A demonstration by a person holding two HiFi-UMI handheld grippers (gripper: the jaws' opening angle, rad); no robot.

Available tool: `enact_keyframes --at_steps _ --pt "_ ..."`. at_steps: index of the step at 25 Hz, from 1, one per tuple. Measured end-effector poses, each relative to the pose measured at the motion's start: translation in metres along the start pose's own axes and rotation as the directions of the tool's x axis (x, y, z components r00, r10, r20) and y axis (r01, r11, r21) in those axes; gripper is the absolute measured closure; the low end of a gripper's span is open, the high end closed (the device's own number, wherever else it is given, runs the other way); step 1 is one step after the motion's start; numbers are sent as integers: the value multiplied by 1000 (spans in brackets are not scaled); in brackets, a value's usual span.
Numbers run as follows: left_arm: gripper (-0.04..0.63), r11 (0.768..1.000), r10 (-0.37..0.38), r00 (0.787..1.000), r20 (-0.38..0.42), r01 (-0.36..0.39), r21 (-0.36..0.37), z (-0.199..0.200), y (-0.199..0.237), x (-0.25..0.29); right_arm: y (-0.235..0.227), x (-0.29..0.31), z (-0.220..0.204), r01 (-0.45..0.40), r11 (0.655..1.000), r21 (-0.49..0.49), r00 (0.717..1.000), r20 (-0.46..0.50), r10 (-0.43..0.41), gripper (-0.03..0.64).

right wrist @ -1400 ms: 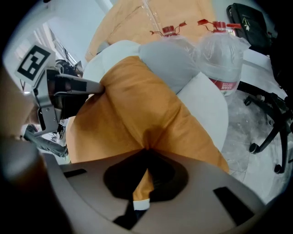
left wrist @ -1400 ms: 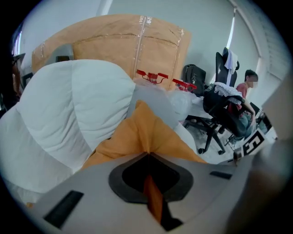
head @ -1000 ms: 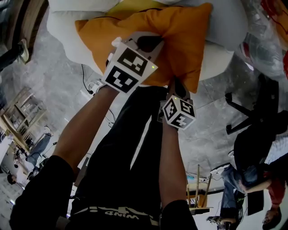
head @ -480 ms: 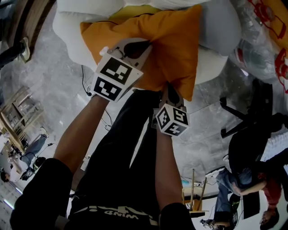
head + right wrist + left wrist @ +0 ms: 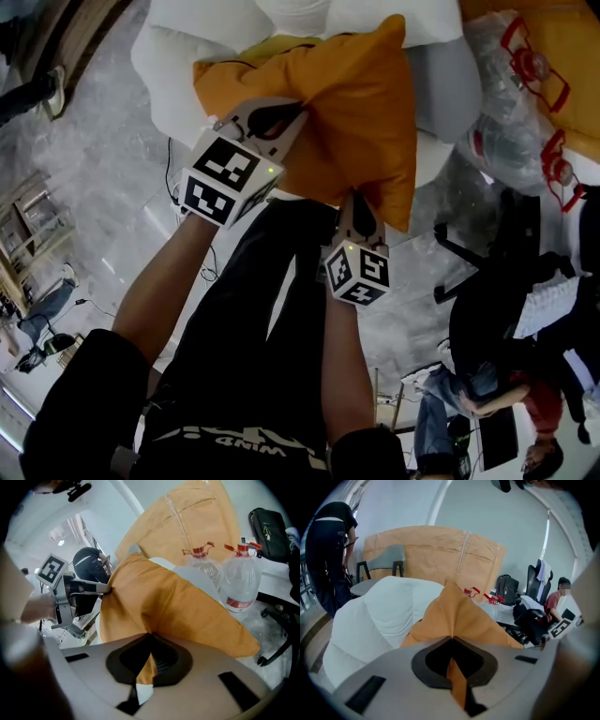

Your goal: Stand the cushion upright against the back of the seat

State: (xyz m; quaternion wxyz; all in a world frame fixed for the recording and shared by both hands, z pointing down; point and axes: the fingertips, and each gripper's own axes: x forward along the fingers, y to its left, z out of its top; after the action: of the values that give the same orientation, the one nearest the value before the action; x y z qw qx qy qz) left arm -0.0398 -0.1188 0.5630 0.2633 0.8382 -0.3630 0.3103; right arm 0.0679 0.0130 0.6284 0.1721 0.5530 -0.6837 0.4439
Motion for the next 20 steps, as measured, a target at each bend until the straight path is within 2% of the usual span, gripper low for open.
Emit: enact_keyframes --at_steps 3,10,15,20 --pt "583 999 -15 1000 2 15 -44 13 3 -14 7 -9 24 -4 999 -38 999 32 5 589" --pt "583 992 0 996 85 11 -123 44 19 -43 22 -26 88 -2 989 -150 993 117 19 589" --pt "584 980 33 990 136 -6 -196 57 41 -60 40 -25 136 1 960 -280 985 164 47 591" --pt "584 969 61 979 193 -12 -246 69 62 -72 57 -16 183 -15 938 -347 973 212 94 591"
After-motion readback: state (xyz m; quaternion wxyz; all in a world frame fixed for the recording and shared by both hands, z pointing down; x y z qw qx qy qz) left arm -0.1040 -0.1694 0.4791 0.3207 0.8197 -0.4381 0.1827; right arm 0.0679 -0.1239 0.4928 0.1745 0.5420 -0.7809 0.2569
